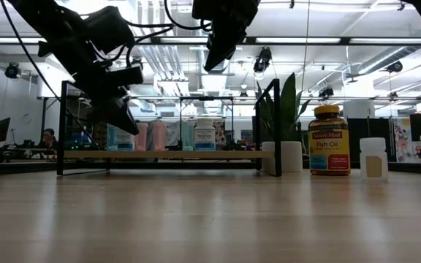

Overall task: Pick and place medicine bottles onto shelf by color
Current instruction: Adjust the pink medicine bottle on the shelf, then put the yellow medicine bottle on the shelf

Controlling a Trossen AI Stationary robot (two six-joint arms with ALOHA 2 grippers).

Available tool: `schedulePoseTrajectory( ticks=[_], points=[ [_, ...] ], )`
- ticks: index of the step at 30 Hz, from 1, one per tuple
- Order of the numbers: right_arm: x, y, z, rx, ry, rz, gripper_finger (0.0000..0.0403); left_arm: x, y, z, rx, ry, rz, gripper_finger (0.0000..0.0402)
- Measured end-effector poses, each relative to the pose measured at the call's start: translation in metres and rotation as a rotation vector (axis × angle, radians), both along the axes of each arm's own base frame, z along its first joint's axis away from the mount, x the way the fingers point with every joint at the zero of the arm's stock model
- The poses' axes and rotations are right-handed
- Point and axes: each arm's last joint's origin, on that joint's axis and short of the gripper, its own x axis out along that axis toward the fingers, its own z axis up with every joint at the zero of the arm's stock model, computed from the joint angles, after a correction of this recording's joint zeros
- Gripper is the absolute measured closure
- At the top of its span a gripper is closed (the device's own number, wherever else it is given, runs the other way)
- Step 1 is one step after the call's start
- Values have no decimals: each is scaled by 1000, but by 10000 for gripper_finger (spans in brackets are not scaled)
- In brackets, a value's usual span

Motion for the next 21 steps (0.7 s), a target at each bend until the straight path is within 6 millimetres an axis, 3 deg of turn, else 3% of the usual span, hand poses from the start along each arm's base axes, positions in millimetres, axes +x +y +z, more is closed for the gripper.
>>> schedulePoseTrajectory(
  ticks=[7, 12, 21],
  points=[
    [-1, 7, -1, 3, 20, 17, 335, -2, -7, 11, -2, -53, -39, 400],
    [-5, 24, -4, 21, 92, 43, 335, -6, -17, 24, 4, -117, -82, 400],
    [-29, 46, -1, 104, 302, -67, 335, -22, -33, 52, 16, -277, -155, 400]
  ],
)
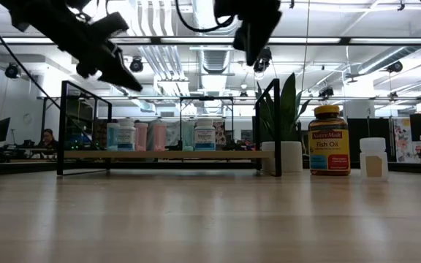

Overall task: Pick and place medicine bottles onto shelf by color
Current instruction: Put the yellow medicine bottle on the shelf

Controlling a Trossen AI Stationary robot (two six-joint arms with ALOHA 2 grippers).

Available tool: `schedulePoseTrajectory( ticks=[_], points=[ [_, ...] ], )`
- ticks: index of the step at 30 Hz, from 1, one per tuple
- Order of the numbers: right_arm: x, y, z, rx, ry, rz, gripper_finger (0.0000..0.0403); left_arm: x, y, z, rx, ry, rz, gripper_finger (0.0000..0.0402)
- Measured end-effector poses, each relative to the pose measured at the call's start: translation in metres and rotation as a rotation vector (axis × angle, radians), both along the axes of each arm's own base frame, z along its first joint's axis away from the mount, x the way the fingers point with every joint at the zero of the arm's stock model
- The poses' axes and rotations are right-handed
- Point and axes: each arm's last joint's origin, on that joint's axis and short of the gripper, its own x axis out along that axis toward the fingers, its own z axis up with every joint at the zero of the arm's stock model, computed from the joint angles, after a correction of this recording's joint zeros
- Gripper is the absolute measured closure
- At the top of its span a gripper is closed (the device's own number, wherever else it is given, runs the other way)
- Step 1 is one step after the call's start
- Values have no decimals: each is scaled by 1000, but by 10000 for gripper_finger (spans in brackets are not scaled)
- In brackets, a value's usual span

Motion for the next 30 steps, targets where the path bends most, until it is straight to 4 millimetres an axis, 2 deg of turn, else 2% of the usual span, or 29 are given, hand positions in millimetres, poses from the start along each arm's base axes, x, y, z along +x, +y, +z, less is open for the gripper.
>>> schedulePoseTrajectory(
  ticks=[5, 9, 19, 25, 30],
  points=[
    [-19, -3, 16, 5, 11, -104, 335, -9, -5, 15, -18, -112, -19, 400],
    [-44, -11, 27, -58, 0, -222, 335, -17, -7, 23, -38, -176, -15, 400],
    [-127, -31, 12, -156, 0, -714, 327, -22, -8, 25, -40, -209, -19, 400],
    [-161, -37, -2, -130, -73, -904, 259, -18, -7, 21, -38, -191, -17, 400],
    [-172, -37, -22, -146, -98, -996, 176, -16, -7, 19, -36, -177, -16, 400]
  ],
)
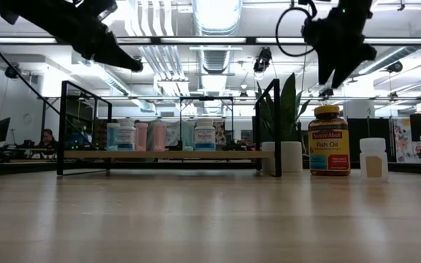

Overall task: Pick and place medicine bottles onto shelf by color
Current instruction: Put the yellow medicine bottle on the shelf

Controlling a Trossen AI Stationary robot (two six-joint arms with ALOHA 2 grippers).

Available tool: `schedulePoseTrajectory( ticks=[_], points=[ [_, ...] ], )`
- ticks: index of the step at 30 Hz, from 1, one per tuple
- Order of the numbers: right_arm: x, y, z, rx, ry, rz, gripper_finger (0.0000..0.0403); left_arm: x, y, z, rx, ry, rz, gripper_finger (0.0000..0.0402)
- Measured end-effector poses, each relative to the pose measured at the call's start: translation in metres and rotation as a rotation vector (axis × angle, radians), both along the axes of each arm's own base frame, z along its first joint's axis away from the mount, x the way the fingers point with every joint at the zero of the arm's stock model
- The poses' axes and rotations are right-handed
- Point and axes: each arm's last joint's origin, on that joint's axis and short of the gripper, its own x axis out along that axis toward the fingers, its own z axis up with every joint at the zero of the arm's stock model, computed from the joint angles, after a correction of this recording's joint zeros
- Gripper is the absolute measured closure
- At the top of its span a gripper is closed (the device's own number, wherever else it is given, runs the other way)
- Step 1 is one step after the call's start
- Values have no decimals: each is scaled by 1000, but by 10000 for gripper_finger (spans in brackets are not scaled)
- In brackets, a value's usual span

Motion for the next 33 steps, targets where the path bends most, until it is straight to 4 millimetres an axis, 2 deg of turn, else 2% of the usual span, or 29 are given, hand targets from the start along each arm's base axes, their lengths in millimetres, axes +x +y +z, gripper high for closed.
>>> schedulePoseTrajectory(
  ticks=[4, 8, 12, 20, 25, 33],
  points=[
    [1, -1, -18, -27, -5, -15, 117, 2, 0, -1, 6, 11, -3, 400],
    [6, -2, -35, -31, -26, -20, 82, 2, 0, -2, 7, 13, -2, 400],
    [9, -4, -49, -45, -15, -58, 73, 2, 0, -1, 7, 10, -3, 400],
    [7, -4, -57, -51, 9, -88, 77, 2, 0, -1, 7, 10, -2, 400],
    [6, -3, -63, -47, 21, -97, 101, 1, 0, -1, 7, 10, -3, 400],
    [6, -3, -62, -48, 15, -97, 195, 1, 0, -1, 7, 10, -3, 400]
  ],
)
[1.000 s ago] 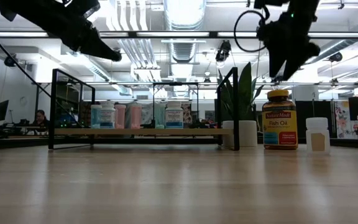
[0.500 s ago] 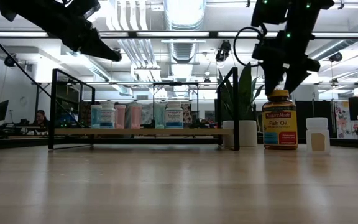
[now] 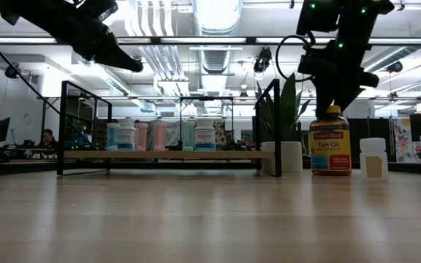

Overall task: Pick and place medicine bottles onto shelf by color
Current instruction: Put the yellow medicine bottle on the shelf

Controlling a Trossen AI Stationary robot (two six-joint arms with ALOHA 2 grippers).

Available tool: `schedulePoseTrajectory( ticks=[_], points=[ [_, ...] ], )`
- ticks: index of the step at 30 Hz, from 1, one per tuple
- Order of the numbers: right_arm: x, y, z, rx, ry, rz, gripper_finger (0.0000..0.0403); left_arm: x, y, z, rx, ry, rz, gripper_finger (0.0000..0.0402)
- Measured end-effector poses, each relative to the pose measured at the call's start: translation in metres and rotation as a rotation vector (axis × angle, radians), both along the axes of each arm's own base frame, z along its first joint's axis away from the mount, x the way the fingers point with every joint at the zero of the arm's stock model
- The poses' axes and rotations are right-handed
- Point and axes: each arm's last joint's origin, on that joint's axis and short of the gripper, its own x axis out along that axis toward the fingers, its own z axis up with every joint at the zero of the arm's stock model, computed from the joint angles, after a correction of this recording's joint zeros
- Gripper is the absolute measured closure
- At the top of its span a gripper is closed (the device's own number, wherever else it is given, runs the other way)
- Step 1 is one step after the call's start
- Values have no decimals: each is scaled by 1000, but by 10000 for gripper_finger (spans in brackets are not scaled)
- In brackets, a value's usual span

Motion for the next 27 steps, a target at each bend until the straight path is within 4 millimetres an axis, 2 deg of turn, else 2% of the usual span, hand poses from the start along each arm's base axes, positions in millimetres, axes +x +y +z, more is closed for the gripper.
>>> schedulePoseTrajectory(
  ticks=[5, 8, 14, 21, 27],
  points=[
    [-1, 0, 3, 6, 7, 4, 201, 0, 0, 0, 0, 0, 0, 400],
    [-2, 1, 17, 32, 10, 14, 194, 0, 0, 0, 0, 0, 0, 400],
    [-5, 9, 68, 34, 17, 52, 185, 0, 0, 0, 0, -1, 0, 400],
    [-5, 32, 139, 0, -173, 161, 190, 0, 0, 1, 0, -13, 0, 400],
    [-5, 49, 179, -33, -307, 249, 190, 0, 0, 1, 0, -14, 0, 400]
  ],
)
